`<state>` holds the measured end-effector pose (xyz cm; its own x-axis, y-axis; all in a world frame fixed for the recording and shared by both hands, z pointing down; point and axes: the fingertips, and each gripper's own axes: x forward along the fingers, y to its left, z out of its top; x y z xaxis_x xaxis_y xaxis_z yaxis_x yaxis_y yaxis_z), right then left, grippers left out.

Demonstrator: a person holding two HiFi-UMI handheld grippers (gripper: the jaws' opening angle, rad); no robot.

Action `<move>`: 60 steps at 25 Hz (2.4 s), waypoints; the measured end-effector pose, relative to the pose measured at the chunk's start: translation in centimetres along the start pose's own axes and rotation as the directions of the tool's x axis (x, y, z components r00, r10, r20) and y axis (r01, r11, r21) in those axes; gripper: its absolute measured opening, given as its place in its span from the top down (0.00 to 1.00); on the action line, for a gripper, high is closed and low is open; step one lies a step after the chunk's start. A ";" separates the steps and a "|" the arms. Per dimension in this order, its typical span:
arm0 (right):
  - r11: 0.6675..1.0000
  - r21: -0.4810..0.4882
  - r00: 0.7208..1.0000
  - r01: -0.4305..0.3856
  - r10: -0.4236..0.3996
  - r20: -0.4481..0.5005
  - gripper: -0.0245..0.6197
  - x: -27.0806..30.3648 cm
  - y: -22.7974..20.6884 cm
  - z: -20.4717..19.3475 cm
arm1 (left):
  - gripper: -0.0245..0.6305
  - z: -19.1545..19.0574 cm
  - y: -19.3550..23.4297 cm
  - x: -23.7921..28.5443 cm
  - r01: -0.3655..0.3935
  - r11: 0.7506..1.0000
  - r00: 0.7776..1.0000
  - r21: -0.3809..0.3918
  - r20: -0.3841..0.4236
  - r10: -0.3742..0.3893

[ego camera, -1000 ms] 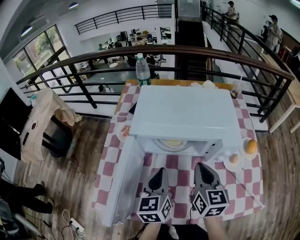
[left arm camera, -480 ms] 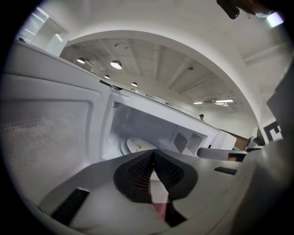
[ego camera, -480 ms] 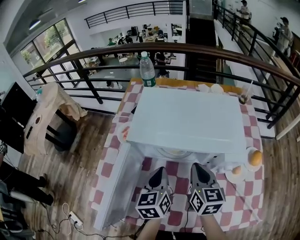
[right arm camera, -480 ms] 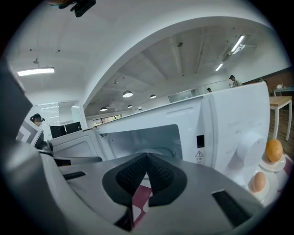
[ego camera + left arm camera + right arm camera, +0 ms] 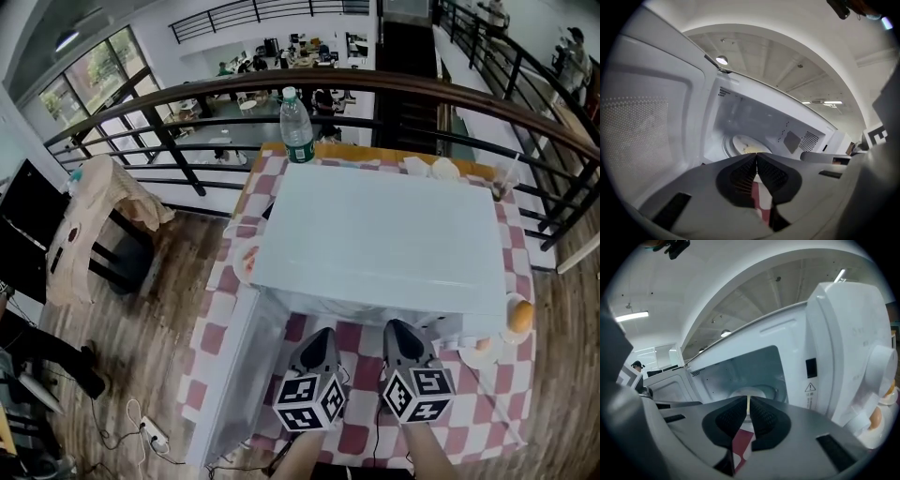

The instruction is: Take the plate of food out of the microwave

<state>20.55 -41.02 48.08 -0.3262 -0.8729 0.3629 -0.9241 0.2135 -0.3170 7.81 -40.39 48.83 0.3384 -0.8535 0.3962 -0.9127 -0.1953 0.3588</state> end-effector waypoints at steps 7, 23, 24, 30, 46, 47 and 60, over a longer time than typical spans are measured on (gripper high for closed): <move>1.000 -0.010 0.999 0.015 -0.015 -0.030 0.91 2.1 0.0 -0.7 | 0.94 -1.1 1.0 2.5 -0.003 1.000 0.998 0.005 -0.066 0.004; 0.996 0.023 0.995 0.089 -0.088 -0.047 0.84 6.0 -1.0 -2.3 | 0.89 -1.5 3.2 5.8 0.048 0.996 0.994 -0.078 -0.094 -0.055; 0.995 0.029 0.995 0.092 -0.091 -0.047 0.82 6.2 -1.1 -2.3 | 0.85 -1.5 3.2 5.9 0.049 0.995 0.994 -0.083 -0.094 -0.057; 0.992 0.077 0.994 0.099 -0.095 -0.057 0.76 7.5 -1.7 -2.5 | 0.78 -1.1 3.5 7.2 0.054 0.993 0.994 -0.107 -0.085 -0.064; 0.989 0.090 0.990 0.118 -0.110 -0.089 0.73 8.9 -2.5 -3.3 | 0.73 -1.4 3.7 9.5 0.030 0.993 0.994 -0.115 -0.099 -0.042; 0.989 0.092 0.989 0.117 -0.108 -0.097 0.73 9.0 -2.5 -3.4 | 0.73 -1.5 3.7 9.6 0.031 0.993 0.994 -0.115 -0.105 -0.043; 0.992 0.115 0.987 0.052 -0.033 -0.157 0.80 9.6 -2.4 -3.6 | 0.72 -1.3 3.8 10.3 0.009 0.990 0.994 -0.141 -0.102 -0.024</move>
<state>18.95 -48.34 55.46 -0.3226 -0.7996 0.5064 -0.9105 0.1160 -0.3968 8.16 -49.31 55.37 0.3814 -0.7949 0.4719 -0.8682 -0.1326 0.4782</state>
